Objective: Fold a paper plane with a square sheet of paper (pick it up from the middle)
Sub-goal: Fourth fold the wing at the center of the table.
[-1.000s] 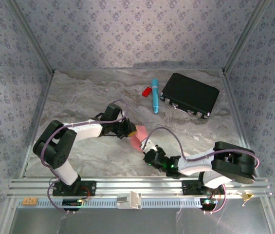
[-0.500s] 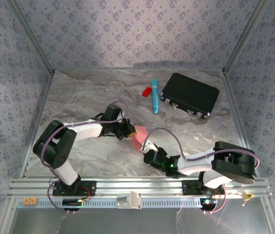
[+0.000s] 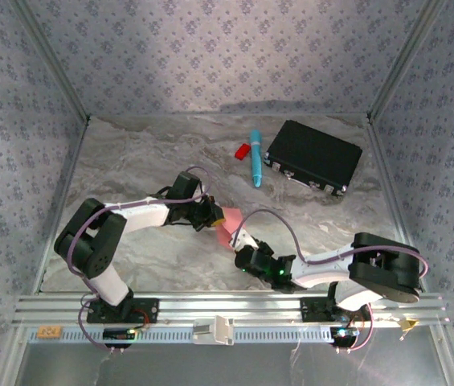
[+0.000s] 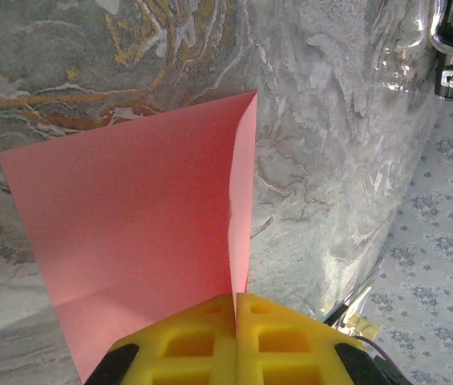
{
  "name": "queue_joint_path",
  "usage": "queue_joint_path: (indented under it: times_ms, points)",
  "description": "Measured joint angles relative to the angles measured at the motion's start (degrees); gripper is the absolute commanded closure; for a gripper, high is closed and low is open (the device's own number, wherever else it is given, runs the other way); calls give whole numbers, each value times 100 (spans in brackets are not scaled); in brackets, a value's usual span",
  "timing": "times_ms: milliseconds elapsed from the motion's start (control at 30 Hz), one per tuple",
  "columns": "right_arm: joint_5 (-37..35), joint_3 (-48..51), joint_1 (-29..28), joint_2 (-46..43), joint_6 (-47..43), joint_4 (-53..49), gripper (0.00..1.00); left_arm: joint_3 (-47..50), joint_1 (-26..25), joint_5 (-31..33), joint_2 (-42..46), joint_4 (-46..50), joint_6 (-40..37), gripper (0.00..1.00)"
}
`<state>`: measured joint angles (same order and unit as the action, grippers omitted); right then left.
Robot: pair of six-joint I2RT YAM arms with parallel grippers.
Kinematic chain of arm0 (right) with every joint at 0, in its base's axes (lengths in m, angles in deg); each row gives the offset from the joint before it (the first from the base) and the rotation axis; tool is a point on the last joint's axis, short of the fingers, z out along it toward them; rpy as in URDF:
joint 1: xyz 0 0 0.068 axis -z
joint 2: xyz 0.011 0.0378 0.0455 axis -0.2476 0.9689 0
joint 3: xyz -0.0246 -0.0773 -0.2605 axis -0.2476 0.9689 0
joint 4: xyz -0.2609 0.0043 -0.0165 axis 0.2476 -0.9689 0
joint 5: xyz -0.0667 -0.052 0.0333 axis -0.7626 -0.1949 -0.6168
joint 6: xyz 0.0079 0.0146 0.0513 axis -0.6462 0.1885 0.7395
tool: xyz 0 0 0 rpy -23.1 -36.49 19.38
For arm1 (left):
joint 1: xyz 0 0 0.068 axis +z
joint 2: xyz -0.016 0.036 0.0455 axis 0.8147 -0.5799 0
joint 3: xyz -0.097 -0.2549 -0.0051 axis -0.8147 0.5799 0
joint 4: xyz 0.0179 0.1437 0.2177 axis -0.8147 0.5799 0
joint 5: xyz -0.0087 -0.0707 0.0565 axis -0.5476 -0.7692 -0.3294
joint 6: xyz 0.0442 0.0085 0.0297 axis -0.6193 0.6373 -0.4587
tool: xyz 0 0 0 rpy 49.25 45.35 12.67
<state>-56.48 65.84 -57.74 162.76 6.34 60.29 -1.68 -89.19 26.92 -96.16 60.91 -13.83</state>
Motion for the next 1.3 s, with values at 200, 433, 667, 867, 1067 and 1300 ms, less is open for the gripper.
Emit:
queue_joint_path:
  times_ms: [200,433,667,867,1067,1300]
  points:
    - [2,-2,0,4,2,-20,76,0,2,2,0,96,-2,100]
    - [24,-2,0,4,11,-33,79,0,0,2,0,103,-2,100]
    - [28,-2,0,4,33,-66,80,0,0,2,0,103,-2,100]
    - [31,-2,11,4,50,-68,83,0,2,2,0,103,0,100]
    - [83,-2,22,4,50,-66,83,-2,0,2,0,103,-2,100]
    - [136,-2,33,4,52,-66,86,-2,0,2,0,103,-2,100]
